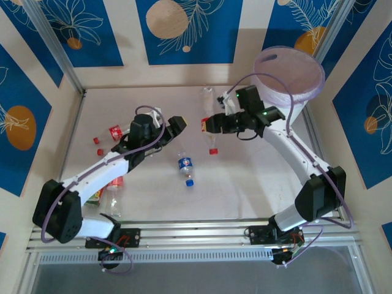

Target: Put the plastic bottles in the bin

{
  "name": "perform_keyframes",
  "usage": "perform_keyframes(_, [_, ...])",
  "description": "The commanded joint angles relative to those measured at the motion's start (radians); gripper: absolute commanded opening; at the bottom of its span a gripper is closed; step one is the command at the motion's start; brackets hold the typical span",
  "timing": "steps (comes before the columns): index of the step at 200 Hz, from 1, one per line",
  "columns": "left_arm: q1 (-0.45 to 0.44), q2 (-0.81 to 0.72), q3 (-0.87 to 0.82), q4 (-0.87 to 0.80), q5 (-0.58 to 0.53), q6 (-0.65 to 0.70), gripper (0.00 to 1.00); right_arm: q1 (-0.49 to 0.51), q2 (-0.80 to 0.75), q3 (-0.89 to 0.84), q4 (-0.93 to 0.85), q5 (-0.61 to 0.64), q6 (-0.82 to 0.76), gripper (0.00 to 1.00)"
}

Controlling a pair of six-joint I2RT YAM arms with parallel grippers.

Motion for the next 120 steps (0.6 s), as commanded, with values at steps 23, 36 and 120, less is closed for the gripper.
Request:
perform_keyframes(23, [-0.010,-0.044,-0.078,-0.140,-0.049,0.069,0.86,-0.155,-0.048,0.239,-0.114,0.129,-0.123,0.50])
perform_keyframes(36, [-0.020,-0.045,-0.095,-0.160,-0.057,0.077,0.86,-0.208,-0.036,0.308,-0.111,0.164,-0.133,0.50])
perform_keyframes(120, [-0.074,-0.092,-0.157,-0.293,-0.125,0.114,0.87,-0.468,0.188,0.615,-0.050,0.408,-0.164,0.48])
